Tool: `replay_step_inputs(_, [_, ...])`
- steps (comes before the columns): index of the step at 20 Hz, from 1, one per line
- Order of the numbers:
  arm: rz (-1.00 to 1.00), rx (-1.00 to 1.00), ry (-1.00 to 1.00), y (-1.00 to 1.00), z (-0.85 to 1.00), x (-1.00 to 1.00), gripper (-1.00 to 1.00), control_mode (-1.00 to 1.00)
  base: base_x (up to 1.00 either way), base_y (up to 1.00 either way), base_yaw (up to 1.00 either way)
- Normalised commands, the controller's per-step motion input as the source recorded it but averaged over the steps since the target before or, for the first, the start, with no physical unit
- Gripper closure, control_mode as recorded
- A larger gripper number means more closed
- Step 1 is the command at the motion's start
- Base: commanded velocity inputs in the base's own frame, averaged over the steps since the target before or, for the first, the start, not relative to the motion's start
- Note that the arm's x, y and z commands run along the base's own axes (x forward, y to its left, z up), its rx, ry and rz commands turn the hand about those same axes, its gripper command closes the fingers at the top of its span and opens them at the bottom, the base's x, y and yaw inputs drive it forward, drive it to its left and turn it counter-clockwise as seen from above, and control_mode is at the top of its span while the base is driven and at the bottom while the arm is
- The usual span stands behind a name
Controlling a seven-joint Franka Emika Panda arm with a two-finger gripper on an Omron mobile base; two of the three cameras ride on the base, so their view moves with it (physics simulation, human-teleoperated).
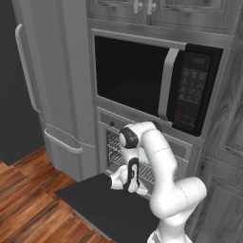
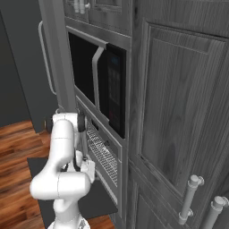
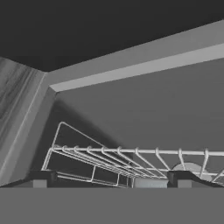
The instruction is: Take the baked cake out of the oven and place it on the plate for cooling. Then close the oven door.
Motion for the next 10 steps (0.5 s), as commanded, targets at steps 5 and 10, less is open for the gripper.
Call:
replay_step_inputs(5, [0.11, 0.18, -0.08, -0.03, 0.29, 0.4, -1.0, -1.0, 0.0, 0.0, 0.0])
replay_step_inputs(10, [0.04, 0.12, -0.12, 0.15, 0.25, 0.03, -1.0, -1.0, 0.0, 0.0, 0.0])
